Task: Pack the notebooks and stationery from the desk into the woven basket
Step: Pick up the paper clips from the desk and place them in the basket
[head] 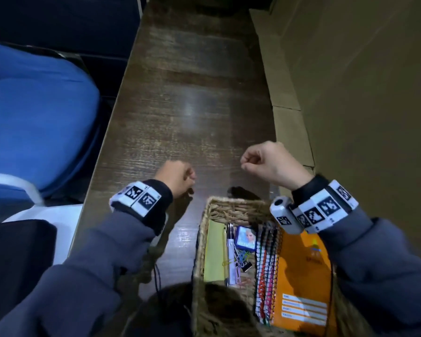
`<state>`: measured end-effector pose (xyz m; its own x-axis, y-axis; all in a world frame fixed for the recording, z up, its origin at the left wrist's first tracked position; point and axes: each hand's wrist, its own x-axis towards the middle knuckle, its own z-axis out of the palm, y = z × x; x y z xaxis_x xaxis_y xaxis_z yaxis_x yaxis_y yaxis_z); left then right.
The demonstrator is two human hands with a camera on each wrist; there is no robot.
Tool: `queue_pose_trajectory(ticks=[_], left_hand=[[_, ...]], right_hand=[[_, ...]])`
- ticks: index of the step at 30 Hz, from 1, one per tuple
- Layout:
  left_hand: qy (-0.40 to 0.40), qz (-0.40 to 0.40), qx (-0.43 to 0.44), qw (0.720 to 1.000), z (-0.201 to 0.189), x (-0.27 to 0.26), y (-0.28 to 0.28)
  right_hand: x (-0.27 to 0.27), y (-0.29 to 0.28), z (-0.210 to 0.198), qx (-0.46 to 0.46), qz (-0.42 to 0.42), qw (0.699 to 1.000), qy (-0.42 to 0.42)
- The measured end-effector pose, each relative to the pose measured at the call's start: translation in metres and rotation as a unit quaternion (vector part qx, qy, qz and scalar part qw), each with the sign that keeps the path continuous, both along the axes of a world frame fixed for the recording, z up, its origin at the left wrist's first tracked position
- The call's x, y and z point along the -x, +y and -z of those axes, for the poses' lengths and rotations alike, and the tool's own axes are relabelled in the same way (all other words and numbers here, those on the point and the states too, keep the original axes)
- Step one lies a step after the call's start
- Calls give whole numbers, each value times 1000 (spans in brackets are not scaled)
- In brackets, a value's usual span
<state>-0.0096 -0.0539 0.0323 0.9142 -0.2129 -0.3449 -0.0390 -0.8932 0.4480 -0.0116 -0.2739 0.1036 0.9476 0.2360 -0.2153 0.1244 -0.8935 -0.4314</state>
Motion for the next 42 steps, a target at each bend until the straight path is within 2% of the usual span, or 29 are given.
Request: queue_pose_trajectory(ticks=[4, 6, 9, 12, 14, 17, 21, 26, 30, 36, 42], left_hand=[[17, 28, -23, 999, 45, -4, 5], [20, 42, -14, 999, 62, -5, 0], [10, 73, 5, 997, 80, -11, -8], [-13, 123, 26, 992, 88, -19, -19], [3, 150, 40, 988, 92, -26, -25], [27, 188, 16, 982, 94, -33, -31], [34, 216, -11, 976, 95, -38, -33], [55, 237, 10, 970, 98, -39, -28], [73, 193, 21, 978, 97, -39, -18], [71, 87, 89, 990, 92, -47, 2], [58, 16, 119, 991, 86, -46, 15]], right_hand=[[-50, 33, 19, 54, -71, 996, -2], [-66, 45, 39, 96, -115, 988, 38], [-79, 56, 73, 173, -186, 960, 120], [-84, 60, 95, 239, -233, 927, 173], [-87, 62, 99, 274, -259, 905, 199], [-91, 67, 104, 306, -293, 875, 233], [-96, 74, 109, 332, -305, 858, 248], [-86, 76, 126, 341, -322, 838, 278], [-84, 74, 133, 331, -323, 830, 312], [-81, 80, 140, 354, -331, 821, 301], [-78, 78, 139, 348, -328, 836, 270]])
